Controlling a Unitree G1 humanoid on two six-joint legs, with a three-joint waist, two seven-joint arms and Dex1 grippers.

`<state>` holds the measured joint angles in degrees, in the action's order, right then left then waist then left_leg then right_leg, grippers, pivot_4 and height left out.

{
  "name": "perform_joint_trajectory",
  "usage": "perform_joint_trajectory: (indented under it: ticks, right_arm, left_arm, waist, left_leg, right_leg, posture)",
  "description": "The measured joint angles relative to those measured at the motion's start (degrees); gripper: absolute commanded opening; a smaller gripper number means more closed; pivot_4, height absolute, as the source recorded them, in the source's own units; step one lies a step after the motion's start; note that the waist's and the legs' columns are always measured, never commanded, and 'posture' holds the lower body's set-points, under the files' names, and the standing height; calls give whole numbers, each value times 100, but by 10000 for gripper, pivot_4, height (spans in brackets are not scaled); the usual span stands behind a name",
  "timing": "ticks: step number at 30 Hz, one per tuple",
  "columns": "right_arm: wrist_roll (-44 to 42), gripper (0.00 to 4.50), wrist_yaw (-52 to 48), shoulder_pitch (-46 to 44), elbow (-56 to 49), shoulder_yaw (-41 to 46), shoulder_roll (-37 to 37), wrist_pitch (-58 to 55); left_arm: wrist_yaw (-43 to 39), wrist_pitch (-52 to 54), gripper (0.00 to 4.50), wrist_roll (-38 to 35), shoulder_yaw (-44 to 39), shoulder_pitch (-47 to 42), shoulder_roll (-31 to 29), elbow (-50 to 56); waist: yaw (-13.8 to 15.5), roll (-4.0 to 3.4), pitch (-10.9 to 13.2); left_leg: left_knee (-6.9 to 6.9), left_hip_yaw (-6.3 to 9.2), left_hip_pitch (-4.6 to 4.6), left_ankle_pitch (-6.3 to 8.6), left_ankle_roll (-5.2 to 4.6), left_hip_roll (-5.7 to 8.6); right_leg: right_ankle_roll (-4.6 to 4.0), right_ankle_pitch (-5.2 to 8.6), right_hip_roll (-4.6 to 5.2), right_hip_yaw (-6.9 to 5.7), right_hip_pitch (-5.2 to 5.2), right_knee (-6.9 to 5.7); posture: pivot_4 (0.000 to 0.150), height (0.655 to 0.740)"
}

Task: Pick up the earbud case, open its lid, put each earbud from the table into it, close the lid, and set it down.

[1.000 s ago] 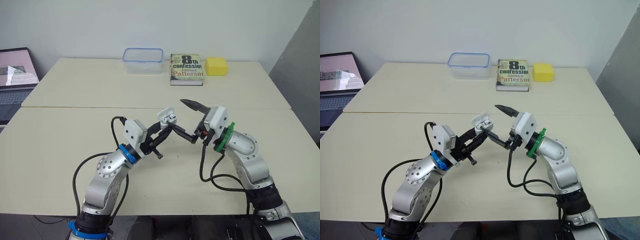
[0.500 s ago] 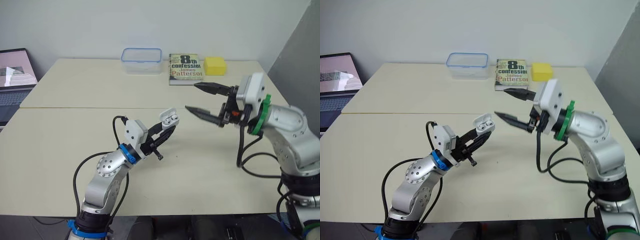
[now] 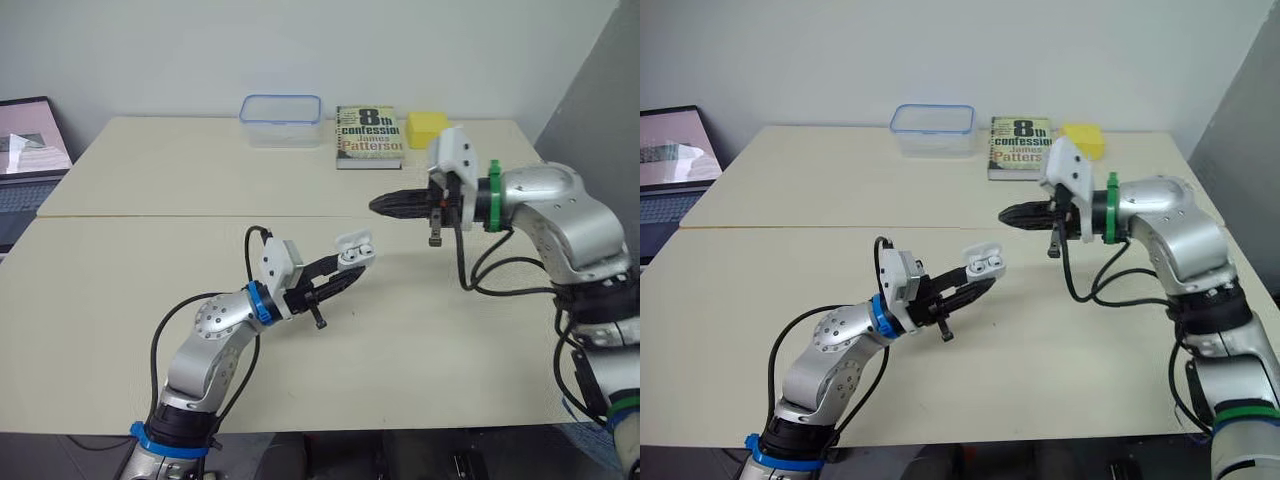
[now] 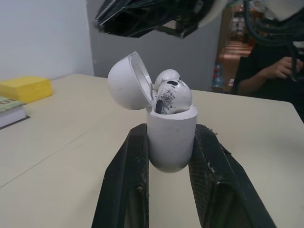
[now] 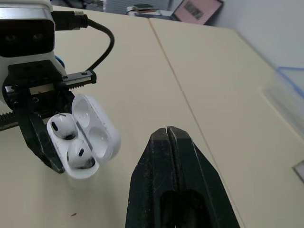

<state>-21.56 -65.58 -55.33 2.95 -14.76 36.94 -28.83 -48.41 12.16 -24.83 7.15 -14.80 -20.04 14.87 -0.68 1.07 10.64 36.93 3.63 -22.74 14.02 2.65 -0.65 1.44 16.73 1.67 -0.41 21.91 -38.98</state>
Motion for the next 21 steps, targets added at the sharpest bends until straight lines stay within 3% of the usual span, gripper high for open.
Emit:
perform_joint_trajectory:
  ticks: [6,21]
  right_arm:
    - [326,0,-993,-382,697,-590,-197,85]
    - [60,0,-1715,-242,-94,-364,108,-529]
  left_arm:
    - [-131,7,7487,-15,40,-62,4,-7]
    - [-260,38,7487,-12,173,-37,8,-22]
  waist:
    - [38,-1,1]
    - [43,-2,2]
  left_leg:
    - [2,6,-22,0,0,-3]
    - [3,7,-19,0,1,-1]
  right_leg:
    - [0,0,5,-2,16,2]
    - [0,-1,7,-3,16,0]
  posture:
    - [1500,7400]
    - [1500,7400]
